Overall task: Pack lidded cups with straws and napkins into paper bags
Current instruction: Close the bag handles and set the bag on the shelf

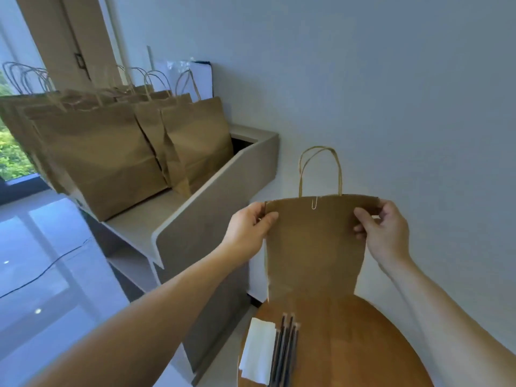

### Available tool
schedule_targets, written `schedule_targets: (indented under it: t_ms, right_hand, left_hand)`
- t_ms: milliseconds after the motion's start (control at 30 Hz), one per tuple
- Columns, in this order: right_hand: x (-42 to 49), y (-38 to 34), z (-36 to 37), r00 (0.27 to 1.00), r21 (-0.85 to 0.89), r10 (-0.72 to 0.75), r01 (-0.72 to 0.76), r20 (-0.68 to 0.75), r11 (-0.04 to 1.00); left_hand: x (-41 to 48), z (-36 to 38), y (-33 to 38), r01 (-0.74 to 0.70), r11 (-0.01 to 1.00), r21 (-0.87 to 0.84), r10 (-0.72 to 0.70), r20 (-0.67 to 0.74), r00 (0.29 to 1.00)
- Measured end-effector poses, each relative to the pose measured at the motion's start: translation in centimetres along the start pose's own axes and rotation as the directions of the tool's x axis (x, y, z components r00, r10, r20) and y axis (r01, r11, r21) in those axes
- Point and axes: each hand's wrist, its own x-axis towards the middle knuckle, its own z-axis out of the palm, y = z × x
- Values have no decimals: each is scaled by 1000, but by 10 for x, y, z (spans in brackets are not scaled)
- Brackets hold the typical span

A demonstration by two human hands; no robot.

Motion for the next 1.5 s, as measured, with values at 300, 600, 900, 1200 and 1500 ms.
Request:
schedule_targets:
  t_ms: [300,600,900,1200,1500]
  right_hand:
    - [37,-168,87,974,108,-227,227,-15,968]
    - [72,-296,203,908,321,-366,291,204,901]
    - [83,-262,368,758,293,-264,101,597,951]
    - [93,-202,449,726,205,-239,137,645,969]
    - [114,-189,453,749,245,-326,221,577,944]
  left_hand:
    - [21,-149,92,-205,977,64,215,-307,927]
    - [24,-285,142,-232,936,264,347,-590,729]
    - [22,-348,62,91,909,407,248,-702,667]
    - [37,-339,-25,339,840,424,72,-706,705]
    - [58,-322,-43,366,828,425,68,-723,687]
